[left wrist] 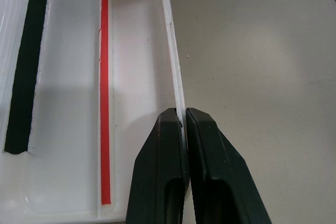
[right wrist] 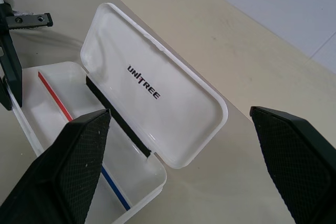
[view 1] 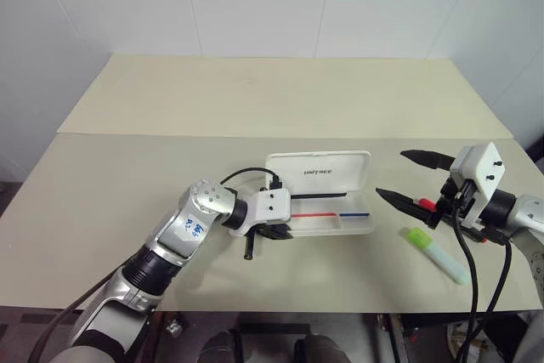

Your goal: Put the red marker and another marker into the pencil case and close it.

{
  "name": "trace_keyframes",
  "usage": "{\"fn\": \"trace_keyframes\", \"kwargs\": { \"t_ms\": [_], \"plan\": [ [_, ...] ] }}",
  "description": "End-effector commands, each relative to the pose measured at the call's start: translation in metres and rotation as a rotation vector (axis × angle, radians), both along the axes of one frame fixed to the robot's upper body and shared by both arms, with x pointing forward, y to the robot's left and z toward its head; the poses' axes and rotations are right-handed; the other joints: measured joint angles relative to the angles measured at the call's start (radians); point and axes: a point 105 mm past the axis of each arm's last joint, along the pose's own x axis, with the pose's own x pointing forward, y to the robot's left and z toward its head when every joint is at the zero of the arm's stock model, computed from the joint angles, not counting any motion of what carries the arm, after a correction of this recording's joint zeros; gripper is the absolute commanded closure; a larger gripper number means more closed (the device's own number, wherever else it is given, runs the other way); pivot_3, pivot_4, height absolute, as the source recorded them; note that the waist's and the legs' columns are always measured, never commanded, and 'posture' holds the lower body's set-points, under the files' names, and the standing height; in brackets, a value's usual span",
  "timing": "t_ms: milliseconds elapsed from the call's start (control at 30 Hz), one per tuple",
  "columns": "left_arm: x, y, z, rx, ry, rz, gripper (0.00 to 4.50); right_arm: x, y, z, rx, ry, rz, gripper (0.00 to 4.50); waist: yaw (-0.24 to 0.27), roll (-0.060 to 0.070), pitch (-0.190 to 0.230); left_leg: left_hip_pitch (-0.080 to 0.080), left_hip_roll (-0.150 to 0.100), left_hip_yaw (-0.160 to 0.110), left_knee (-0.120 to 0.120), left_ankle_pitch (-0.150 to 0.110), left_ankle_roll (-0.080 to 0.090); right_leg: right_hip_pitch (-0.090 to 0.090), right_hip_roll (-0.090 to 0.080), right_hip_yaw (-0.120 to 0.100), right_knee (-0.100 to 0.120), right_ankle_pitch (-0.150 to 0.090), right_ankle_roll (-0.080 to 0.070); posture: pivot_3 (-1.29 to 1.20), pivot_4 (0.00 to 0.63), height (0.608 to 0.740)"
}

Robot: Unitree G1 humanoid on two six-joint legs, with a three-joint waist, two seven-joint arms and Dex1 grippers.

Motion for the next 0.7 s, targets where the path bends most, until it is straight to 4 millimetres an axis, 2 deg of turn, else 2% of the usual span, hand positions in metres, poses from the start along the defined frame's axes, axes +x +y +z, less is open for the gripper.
{"fn": "trace_keyframes", "kwargs": {
  "t_ms": [33, 67, 300, 500, 600, 700],
  "plan": [
    [-0.002, -0.011, 0.005, -0.039, -0.024, -0.039, 3.41, -0.002, 0.005, 0.01, 0.009, -0.041, 0.018, 0.0, 0.0, 0.0, 0.0, 0.0, 0.0, 0.0, 0.0, 0.0, 0.0, 0.0, 0.0, 0.0, 0.0, 0.0, 0.0, 0.0, 0.15, 0.74],
    [-0.003, -0.015, 0.008, -0.056, -0.031, -0.046, 3.12, -0.002, 0.005, 0.01, 0.01, -0.041, 0.019, 0.0, 0.0, 0.0, 0.0, 0.0, 0.0, 0.0, 0.0, 0.0, 0.0, 0.0, 0.0, 0.0, 0.0, 0.0, 0.0, 0.0, 0.15, 0.74],
    [-0.011, -0.02, 0.02, -0.102, -0.047, -0.104, 3.12, 0.0, 0.008, 0.01, 0.016, -0.045, 0.024, 0.0, -0.002, 0.0, 0.0, 0.0, 0.0, 0.0, 0.0, 0.0, 0.0, 0.0, 0.0, 0.0, 0.0, 0.0, 0.0, 0.0, 0.15, 0.74],
    [-0.008, -0.013, 0.034, -0.14, -0.069, -0.089, 3.12, 0.001, 0.009, 0.008, 0.026, -0.032, 0.031, 0.0, -0.001, 0.0, 0.0, 0.0, 0.0, 0.0, 0.0, 0.0, 0.0, 0.0, 0.0, 0.0, 0.0, 0.0, 0.0, 0.0, 0.15, 0.74],
    [0.001, -0.009, 0.049, -0.21, -0.091, -0.046, 2.6, 0.003, 0.007, 0.007, 0.031, -0.008, 0.028, 0.0, 0.0, 0.0, 0.0, 0.0, 0.0, 0.0, 0.0, 0.0, 0.0, 0.0, 0.0, 0.0, 0.0, 0.0, 0.0, 0.0, 0.15, 0.74],
    [0.005, -0.001, 0.061, -0.28, -0.14, -0.058, 1.73, 0.005, 0.003, 0.008, 0.047, 0.016, 0.017, 0.0, 0.0, 0.0, 0.0, 0.0, 0.0, 0.0, 0.0, 0.0, 0.0, 0.0, 0.0, 0.0, 0.0, 0.0, 0.0, 0.0, 0.15, 0.74]
  ]
}}
